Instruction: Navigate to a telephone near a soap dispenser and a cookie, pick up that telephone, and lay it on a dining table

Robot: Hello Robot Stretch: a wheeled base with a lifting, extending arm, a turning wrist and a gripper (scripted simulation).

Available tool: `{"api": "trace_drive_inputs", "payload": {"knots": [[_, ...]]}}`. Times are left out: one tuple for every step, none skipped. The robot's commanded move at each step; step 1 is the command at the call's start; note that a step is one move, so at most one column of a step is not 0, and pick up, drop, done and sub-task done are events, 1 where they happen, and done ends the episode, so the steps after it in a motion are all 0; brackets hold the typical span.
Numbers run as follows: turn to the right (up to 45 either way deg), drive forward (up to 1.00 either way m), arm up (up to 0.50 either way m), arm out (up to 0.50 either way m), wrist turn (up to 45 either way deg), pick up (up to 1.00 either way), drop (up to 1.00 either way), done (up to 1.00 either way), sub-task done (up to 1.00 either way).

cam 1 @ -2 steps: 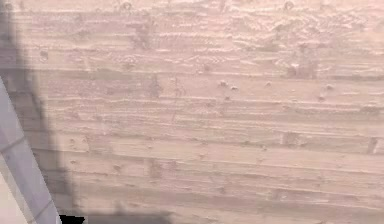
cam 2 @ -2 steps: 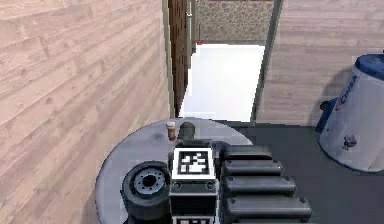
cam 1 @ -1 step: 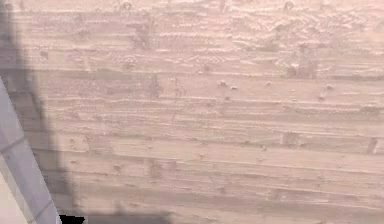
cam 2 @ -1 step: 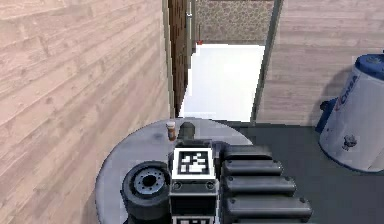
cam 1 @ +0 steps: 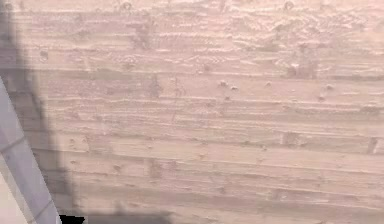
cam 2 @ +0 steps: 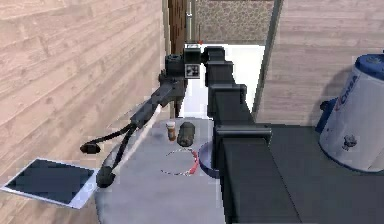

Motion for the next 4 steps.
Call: {"api": "trace_drive_inputs", "payload": {"knots": [[0.0,0.0,0.0,0.0,45.0,0.0,0.0,0.0,0.0],[0.0,0.0,0.0,0.0,45.0,0.0,0.0,0.0,0.0],[0.0,0.0,0.0,0.0,36.0,0.0,0.0,0.0,0.0],[0.0,0.0,-0.3,0.0,0.0,0.0,0.0,0.0,0.0]]}}
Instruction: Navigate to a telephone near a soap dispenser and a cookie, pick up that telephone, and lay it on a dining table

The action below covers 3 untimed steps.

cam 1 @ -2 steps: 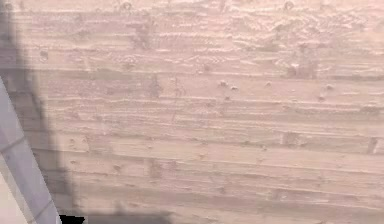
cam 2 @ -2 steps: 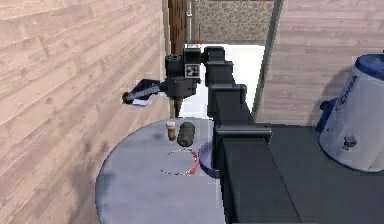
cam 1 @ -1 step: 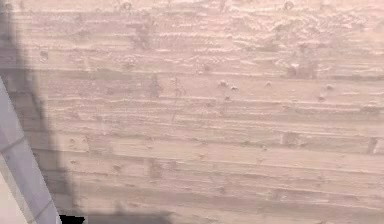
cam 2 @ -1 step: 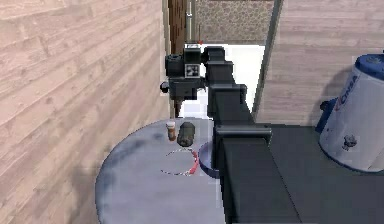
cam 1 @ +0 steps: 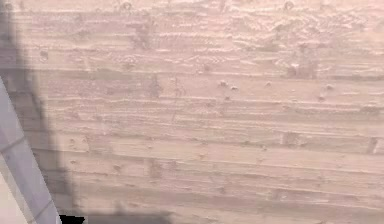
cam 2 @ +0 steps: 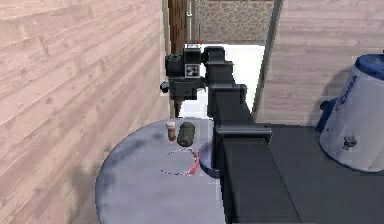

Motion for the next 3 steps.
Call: {"api": "trace_drive_inputs", "payload": {"knots": [[0.0,0.0,0.0,0.0,0.0,0.0,1.0,0.0,0.0],[0.0,0.0,0.0,-0.1,0.0,0.0,0.0,0.0,0.0],[0.0,0.0,0.0,0.0,0.0,0.0,0.0,1.0,0.0]]}}
